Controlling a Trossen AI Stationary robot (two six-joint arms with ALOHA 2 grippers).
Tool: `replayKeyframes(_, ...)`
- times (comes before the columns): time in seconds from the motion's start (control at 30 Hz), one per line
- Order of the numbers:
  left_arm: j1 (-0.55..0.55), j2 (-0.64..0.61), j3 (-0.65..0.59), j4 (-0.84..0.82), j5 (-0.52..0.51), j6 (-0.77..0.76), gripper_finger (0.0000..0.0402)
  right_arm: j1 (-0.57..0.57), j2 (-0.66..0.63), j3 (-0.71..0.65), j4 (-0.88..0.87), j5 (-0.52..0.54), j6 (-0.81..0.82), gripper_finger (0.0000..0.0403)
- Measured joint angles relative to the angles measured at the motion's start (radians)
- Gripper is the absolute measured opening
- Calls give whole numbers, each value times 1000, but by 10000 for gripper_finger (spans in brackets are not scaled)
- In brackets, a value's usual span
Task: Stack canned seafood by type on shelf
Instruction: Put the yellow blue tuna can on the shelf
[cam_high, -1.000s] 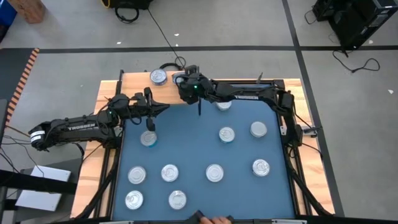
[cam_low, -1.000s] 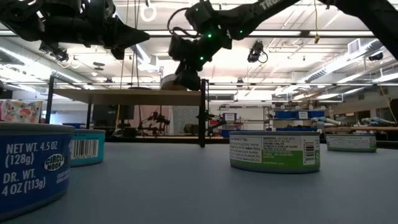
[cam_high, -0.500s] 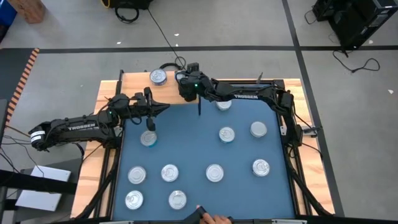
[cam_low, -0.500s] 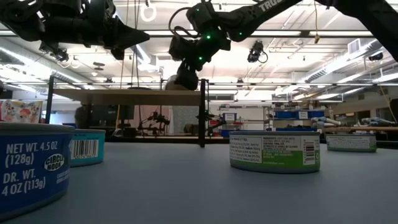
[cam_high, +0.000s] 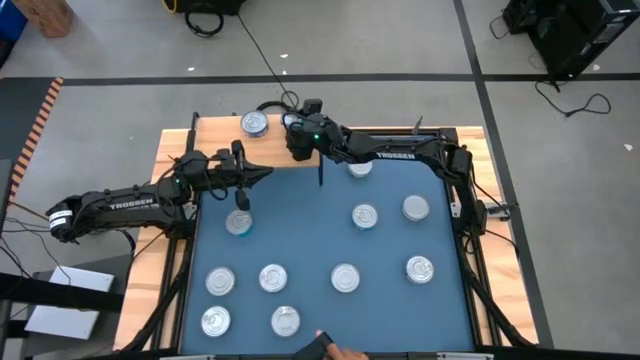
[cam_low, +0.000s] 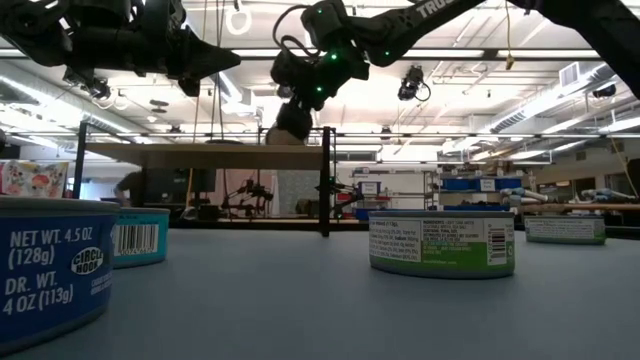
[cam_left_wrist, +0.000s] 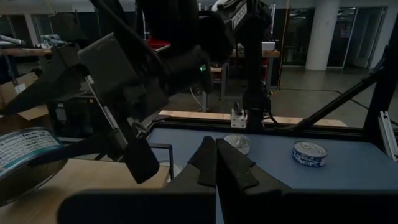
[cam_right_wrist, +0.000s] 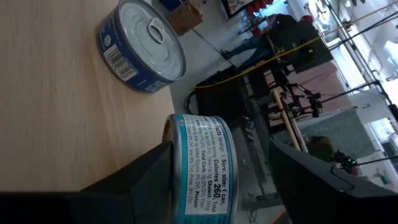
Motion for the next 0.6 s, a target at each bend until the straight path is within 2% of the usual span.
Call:
replayKeyframes(0.27,0,0,0,-1,0,0,1,-1,0,3,-74,-59,180,259)
replayKeyframes(0.6,0,0,0,-1,0,0,1,-21,-1,206,-359,-240,485,180)
